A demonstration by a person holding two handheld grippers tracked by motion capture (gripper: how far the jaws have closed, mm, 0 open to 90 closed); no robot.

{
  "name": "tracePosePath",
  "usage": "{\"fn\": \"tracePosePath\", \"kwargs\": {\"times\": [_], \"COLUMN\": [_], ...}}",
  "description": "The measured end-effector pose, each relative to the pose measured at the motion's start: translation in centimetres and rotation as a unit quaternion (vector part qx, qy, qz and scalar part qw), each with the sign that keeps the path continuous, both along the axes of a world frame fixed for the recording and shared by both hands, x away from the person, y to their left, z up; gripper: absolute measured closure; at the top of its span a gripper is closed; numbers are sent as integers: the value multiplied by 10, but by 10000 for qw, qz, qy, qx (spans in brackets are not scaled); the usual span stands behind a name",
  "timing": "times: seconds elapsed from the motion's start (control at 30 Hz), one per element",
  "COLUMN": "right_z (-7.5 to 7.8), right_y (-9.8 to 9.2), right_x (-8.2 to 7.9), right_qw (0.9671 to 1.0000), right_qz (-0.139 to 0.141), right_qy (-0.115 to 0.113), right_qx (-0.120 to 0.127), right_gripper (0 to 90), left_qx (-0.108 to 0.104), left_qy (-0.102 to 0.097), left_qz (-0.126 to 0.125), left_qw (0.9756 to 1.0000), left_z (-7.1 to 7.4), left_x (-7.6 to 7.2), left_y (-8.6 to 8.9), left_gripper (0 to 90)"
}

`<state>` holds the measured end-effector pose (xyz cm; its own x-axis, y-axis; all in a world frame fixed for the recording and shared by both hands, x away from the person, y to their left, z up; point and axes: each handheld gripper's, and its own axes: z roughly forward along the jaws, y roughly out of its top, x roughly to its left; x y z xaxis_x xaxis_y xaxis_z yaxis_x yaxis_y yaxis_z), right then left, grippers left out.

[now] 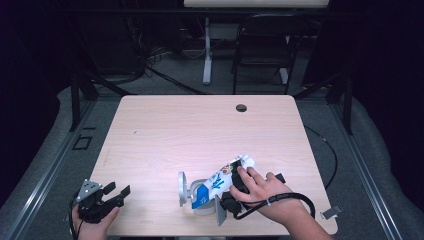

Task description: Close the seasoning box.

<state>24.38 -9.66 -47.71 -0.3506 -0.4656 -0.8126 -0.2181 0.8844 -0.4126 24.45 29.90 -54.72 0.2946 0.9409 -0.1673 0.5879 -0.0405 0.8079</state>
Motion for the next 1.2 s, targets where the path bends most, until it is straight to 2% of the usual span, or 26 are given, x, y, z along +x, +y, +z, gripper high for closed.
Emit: {"fn": "tracePosePath", "kwargs": {"times": [1.2], "right_z": [2], "right_y": [0], "right_x": [0], "right_qw": [10000], "right_qz": [24], "right_qy": [-30], "right_qx": [14], "right_gripper": [623], "left_qx": [-22], "left_qy": [-12], "left_qz": [24], "left_qw": [10000], "left_z": [-1], "left_x": [0], "left_y": [1], "left_gripper": [399]}}
